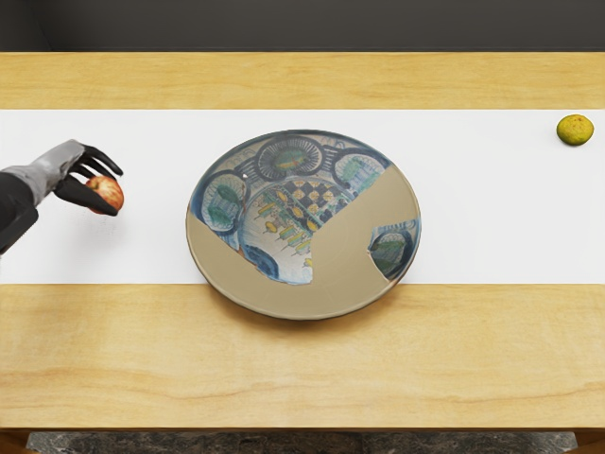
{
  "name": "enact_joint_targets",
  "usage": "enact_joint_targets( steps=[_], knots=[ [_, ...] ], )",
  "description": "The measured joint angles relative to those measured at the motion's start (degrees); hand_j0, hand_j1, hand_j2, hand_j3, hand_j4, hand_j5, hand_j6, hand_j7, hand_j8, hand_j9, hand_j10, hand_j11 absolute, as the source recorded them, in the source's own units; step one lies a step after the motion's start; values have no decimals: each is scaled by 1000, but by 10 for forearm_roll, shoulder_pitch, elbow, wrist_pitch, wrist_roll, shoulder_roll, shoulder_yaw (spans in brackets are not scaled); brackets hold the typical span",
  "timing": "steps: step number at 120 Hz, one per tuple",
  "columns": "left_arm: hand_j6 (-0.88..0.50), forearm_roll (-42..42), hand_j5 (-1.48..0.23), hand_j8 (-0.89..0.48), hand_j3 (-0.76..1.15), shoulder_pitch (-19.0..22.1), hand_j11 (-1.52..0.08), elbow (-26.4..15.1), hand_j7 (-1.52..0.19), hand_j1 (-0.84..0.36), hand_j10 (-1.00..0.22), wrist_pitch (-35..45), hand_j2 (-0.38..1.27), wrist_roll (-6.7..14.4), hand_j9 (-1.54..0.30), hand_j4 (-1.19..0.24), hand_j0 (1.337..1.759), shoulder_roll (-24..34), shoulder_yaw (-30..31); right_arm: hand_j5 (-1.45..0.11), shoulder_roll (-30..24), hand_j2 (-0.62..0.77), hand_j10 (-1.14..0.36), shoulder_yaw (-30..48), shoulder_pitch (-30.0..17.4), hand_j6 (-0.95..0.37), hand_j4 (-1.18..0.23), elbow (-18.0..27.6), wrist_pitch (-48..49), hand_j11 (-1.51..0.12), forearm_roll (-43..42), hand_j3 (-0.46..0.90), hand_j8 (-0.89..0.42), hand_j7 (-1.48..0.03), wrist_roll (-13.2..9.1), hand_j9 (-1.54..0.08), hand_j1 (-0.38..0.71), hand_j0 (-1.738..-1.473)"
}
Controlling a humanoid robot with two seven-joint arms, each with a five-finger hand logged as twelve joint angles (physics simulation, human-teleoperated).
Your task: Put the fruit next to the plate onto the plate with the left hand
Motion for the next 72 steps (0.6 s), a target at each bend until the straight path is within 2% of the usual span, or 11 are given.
enact_joint_targets(
  steps=[32, 72],
  knots=[
    [-522, -1, -781, -465, 0, -33, -769, -5, -776, -295, -615, -17, 328, 7, -772, -577, 1657, -21, -4, -26, 0, -4, -20, 0, 0, -20, -20, 0, 0, -26, 0, 0, -20, -26, 0, -26, -324, -1658],
    [-552, -2, -776, -493, 0, -67, -763, -10, -770, -270, -633, -28, 326, 18, -766, -570, 1658, -97, -6, -26, 0, -4, -20, 0, 0, -20, -20, 0, 0, -26, 0, 0, -20, -26, 0, -26, -324, -1658]
  ],
)
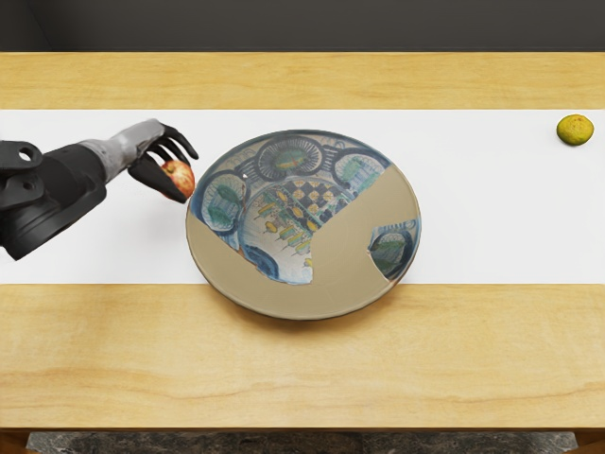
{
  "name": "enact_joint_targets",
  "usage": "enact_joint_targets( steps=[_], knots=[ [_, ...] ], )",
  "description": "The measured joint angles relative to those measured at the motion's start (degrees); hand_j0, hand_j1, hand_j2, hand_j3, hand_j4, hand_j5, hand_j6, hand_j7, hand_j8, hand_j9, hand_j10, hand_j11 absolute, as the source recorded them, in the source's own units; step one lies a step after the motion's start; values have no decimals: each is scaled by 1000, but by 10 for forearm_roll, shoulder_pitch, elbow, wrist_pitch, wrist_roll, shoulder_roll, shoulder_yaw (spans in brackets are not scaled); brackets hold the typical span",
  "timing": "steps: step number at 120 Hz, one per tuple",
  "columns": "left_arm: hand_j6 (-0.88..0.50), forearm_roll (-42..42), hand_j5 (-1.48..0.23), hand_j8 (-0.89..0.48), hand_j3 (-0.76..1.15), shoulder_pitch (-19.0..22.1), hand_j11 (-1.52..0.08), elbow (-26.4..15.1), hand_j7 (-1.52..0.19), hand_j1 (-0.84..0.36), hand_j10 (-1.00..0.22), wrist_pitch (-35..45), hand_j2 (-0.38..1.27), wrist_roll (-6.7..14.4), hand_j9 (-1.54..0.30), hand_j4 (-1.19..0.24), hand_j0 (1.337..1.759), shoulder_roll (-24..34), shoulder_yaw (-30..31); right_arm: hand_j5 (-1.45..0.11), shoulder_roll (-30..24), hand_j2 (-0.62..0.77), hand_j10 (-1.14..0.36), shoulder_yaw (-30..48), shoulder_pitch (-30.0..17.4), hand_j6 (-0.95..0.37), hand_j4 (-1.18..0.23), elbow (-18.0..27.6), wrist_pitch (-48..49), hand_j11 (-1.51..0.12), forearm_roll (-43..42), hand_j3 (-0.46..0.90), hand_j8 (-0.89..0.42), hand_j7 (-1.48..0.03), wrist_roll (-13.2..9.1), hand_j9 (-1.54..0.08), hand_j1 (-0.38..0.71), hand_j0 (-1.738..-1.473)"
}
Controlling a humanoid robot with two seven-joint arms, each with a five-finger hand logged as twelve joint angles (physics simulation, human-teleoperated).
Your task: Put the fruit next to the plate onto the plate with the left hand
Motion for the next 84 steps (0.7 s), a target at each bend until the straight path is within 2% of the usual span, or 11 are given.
enact_joint_targets(
  steps=[34, 84],
  knots=[
    [-545, -2, -768, -503, 0, -24, -761, 0, -763, -258, -614, -1, 318, 6, -760, -573, 1658, -50, -1, -26, 0, -4, -20, 0, 0, -20, -20, 0, 0, -26, 0, 0, -20, -26, 0, -26, -324, -1658],
    [-560, -5, -756, -489, 0, -27, -752, 0, -755, -270, -577, -2, 312, 6, -752, -573, 1658, -93, -2, -26, 0, -4, -20, 0, 0, -20, -20, 0, 0, -26, 0, 0, -20, -26, 0, -26, -324, -1658]
  ],
)
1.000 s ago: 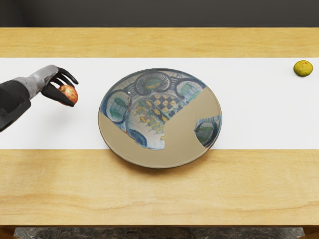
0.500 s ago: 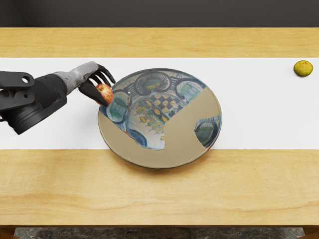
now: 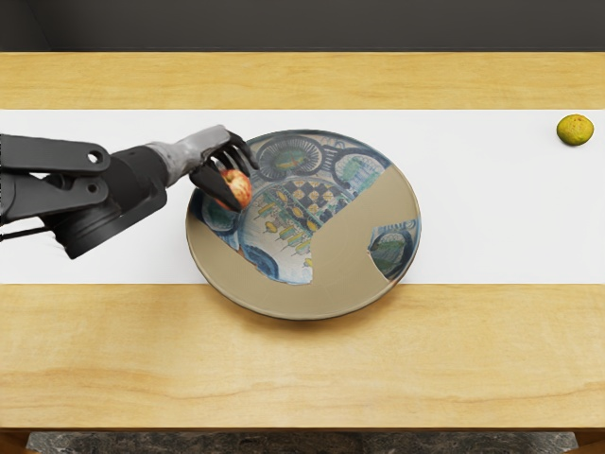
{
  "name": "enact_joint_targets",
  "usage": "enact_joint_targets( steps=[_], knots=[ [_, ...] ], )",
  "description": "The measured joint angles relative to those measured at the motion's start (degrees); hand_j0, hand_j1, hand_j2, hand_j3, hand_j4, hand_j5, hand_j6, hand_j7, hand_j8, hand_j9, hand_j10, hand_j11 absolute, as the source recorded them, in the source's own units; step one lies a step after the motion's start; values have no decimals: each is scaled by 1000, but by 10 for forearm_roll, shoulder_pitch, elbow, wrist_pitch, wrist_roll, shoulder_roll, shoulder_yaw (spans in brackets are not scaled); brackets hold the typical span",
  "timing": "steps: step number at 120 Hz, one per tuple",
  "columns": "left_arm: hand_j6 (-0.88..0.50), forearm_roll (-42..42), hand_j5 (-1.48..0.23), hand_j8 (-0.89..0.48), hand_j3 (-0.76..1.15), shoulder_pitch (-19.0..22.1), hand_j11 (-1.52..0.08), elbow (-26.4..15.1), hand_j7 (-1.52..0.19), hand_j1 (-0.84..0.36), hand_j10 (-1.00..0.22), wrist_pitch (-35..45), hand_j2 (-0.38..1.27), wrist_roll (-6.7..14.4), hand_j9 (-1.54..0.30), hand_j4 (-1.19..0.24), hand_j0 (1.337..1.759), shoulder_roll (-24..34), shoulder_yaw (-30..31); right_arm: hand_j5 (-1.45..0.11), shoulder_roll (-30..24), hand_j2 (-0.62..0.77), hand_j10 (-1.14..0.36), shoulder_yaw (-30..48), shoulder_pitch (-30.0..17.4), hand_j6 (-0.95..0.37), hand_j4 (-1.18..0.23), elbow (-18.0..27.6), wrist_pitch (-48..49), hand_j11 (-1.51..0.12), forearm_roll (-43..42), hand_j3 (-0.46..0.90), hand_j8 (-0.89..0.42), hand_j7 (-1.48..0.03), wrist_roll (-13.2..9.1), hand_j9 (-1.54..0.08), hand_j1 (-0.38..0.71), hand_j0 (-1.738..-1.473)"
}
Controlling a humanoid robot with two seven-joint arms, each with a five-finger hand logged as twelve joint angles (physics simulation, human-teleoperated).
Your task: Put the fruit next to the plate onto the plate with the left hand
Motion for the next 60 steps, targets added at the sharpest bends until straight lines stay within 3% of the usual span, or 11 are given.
enact_joint_targets(
  steps=[23, 42, 52, 60],
  knots=[
    [-522, 0, -692, -476, 0, 5, -689, 1, -692, -241, -530, 0, 232, 0, -689, -528, 1658, 0, 1, -26, 0, -4, -20, 0, 0, -20, -20, 0, 0, -26, 0, 0, -20, -26, 0, -26, -324, -1658],
    [-349, 0, -460, -328, 0, 8, -459, 4, -460, -52, -353, 2, 129, 0, -458, -352, 1658, 11, 1, -26, 0, -4, -20, 0, 0, -20, -20, 0, 0, -26, 0, 0, -20, -26, 0, -26, -324, -1658],
    [-234, 0, -307, -220, 0, 5, -306, 4, -307, 81, -236, 1, 87, -1, -306, -235, 1658, 50, 1, -26, 0, -4, -20, 0, 0, -20, -20, 0, 0, -26, 0, 0, -20, -26, 0, -26, -325, -1658],
    [-169, 0, -222, -159, 0, 3, -221, 4, -222, 156, -170, -15, 63, -1, -221, -170, 1658, 117, -1, -26, 0, -4, -20, 0, 0, -20, -20, 0, 0, -26, 0, 0, -20, -26, 0, -26, -325, -1658]
  ],
)
